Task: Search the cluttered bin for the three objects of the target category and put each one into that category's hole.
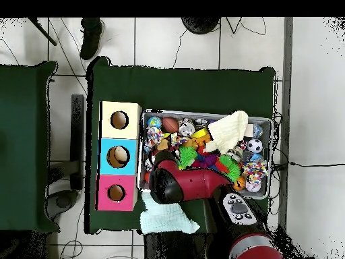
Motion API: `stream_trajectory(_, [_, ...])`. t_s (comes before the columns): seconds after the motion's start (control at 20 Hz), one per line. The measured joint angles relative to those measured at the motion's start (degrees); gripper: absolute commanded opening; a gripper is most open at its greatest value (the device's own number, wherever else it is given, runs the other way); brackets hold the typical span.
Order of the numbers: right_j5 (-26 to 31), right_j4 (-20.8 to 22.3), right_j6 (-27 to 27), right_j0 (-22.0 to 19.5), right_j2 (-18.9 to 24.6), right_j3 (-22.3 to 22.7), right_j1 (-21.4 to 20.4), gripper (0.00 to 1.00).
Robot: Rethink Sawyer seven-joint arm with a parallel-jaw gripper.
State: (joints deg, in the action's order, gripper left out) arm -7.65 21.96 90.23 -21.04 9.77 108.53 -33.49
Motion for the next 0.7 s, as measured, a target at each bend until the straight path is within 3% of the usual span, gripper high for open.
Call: stream_trajectory(0.7, [-0.41,0.09,0.0,0.05,-0.16,-0.33,5.29,1.0])
